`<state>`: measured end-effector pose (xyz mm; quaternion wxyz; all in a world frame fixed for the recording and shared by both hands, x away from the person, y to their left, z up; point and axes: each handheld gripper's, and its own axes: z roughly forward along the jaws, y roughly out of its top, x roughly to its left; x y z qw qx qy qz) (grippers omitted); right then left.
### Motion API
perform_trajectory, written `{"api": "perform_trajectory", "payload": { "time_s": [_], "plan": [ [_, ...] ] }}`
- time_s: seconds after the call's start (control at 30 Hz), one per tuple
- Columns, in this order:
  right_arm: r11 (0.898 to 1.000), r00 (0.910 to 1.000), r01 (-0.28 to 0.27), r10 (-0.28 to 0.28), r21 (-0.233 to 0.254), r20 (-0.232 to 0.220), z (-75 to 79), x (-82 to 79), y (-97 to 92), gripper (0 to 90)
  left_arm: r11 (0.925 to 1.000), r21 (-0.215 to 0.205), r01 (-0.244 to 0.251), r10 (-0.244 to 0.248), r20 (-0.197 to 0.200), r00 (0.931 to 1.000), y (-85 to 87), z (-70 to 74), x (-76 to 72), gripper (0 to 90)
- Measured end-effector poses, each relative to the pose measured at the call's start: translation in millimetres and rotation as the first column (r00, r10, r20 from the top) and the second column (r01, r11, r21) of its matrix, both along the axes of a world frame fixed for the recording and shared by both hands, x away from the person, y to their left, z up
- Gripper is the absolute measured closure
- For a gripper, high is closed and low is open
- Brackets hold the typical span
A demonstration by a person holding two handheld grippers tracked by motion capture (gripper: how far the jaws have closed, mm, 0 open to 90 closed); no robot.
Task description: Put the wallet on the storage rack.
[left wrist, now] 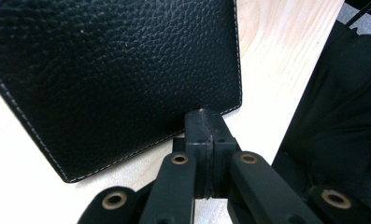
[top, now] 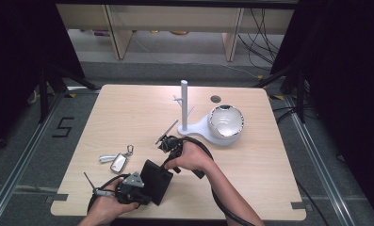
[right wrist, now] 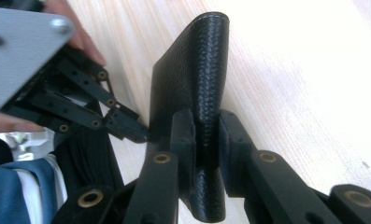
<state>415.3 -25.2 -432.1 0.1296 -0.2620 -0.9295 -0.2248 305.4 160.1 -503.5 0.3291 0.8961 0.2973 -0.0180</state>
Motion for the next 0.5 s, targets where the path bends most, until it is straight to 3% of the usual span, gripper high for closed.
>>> {"api": "perform_trajectory", "payload": {
  "time_s": [0.07, 0.17, 0.2, 0.3, 0.37, 0.4, 0.43, 0.47, 0.5],
  "plan": [
    [1.000, 0.9989, -0.008, 0.008, 0.002, 0.046, 9.0, -9.3, 3.5, 79.6, 1.0000, -0.009, -0.002, 0.002, 0.005, 1.0000, -1.2, 0.2, -0.4, 86.7],
    [1.000, 0.9970, -0.017, 0.018, -0.018, 0.075, 14.6, -12.4, 1.6, 79.6, 1.0000, 0.003, -0.002, 0.002, 0.038, 0.9993, 0.1, 2.0, 0.4, 83.6],
    [0.999, 0.9912, -0.040, 0.044, -0.031, 0.125, 19.2, -13.6, -3.5, 79.6, 0.9996, -0.027, -0.013, 0.014, 0.050, 0.9987, 2.6, 3.6, 0.6, 81.8],
    [0.998, 0.9877, -0.048, 0.054, -0.041, 0.147, 22.5, -14.5, -10.3, 79.6, 0.9963, -0.072, -0.048, 0.052, 0.063, 0.9966, 5.9, 5.6, 0.6, 78.2],
    [0.997, 0.9818, -0.069, 0.074, -0.032, 0.175, 24.3, -15.3, -23.0, 79.6, 0.9906, -0.111, -0.080, 0.091, 0.097, 0.9911, 13.1, 7.7, 2.1, 74.0],
    [0.997, 0.9818, -0.069, 0.074, -0.032, 0.175, 24.3, -15.3, -23.0, 79.6, 0.9906, -0.111, -0.080, 0.091, 0.097, 0.9911, 13.1, 7.7, 2.1, 73.4],
    [0.998, 0.9834, -0.053, 0.057, -0.028, 0.172, 25.4, -16.7, -27.0, 79.6, 0.9860, -0.135, -0.098, 0.112, 0.105, 0.9881, 14.9, 7.8, 2.3, 73.4],
    [0.998, 0.9813, -0.055, 0.059, -0.026, 0.183, 27.1, -17.5, -36.6, 79.6, 0.9768, -0.172, -0.127, 0.148, 0.116, 0.9822, 19.7, 8.1, 3.1, 71.5],
    [0.998, 0.9813, -0.055, 0.059, -0.026, 0.183, 27.1, -17.5, -36.6, 79.6, 0.9768, -0.172, -0.127, 0.148, 0.116, 0.9822, 19.7, 8.1, 3.1, 70.5]
  ]
}}
